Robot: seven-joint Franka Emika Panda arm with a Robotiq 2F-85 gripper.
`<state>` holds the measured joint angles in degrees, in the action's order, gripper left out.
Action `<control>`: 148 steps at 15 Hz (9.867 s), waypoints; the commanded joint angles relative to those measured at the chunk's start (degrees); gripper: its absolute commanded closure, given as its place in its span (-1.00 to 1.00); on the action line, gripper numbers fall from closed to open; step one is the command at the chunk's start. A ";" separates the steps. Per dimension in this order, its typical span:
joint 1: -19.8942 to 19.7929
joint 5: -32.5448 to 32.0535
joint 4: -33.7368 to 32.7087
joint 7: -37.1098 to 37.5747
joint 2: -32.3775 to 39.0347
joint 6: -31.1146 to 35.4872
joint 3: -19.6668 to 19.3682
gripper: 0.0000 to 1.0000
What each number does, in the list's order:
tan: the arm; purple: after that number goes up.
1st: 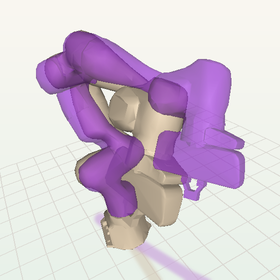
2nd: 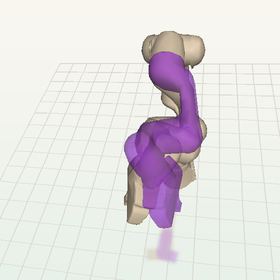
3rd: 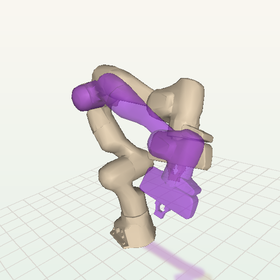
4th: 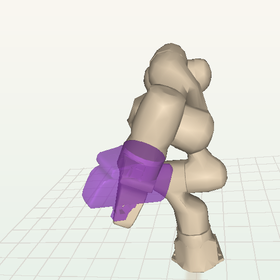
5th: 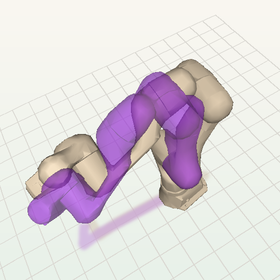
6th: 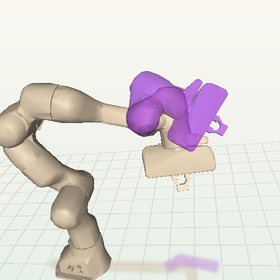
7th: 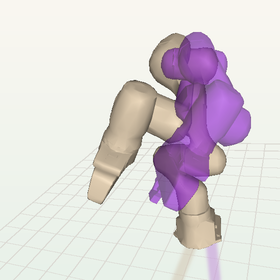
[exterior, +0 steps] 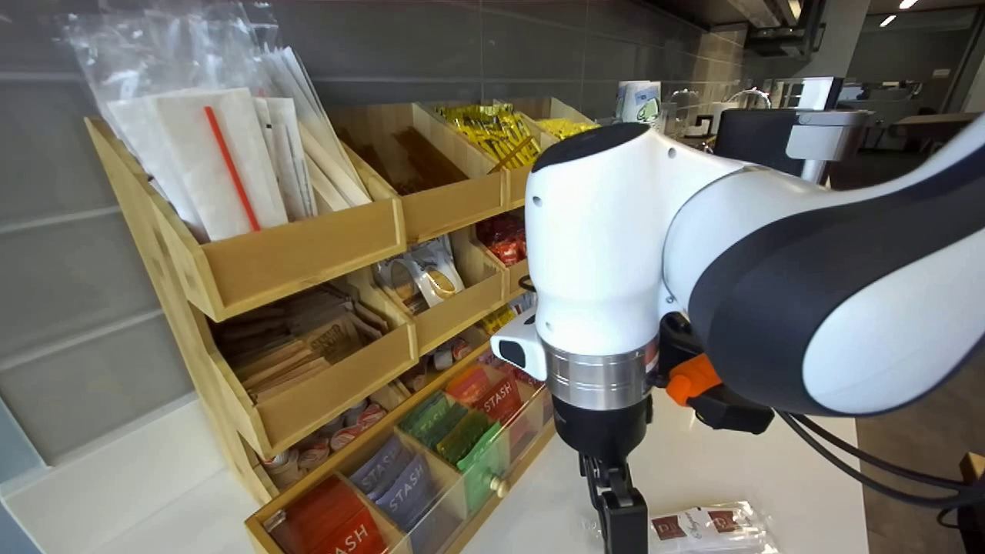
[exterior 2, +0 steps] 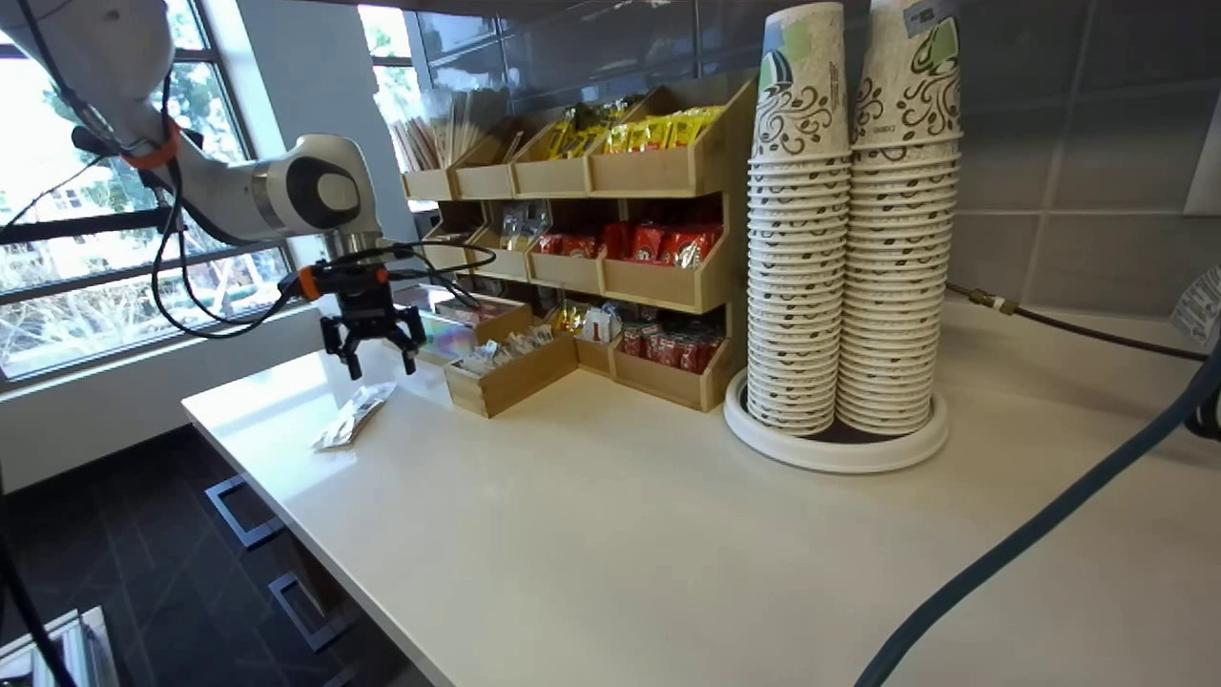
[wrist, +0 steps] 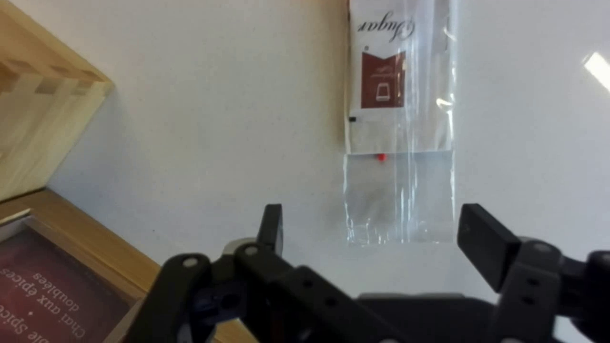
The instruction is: Put the plastic on the rack
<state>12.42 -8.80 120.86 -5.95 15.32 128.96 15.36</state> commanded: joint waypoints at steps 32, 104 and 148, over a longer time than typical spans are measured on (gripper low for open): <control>-2.76 9.25 5.99 -17.51 -13.87 -1.58 -0.82 1.00; 10.70 26.51 -1.76 -39.09 -13.70 80.45 -10.25 1.00; 18.72 48.74 -15.70 -49.57 0.19 89.35 -11.91 1.00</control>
<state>29.16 36.16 108.71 -51.41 12.66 215.70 4.17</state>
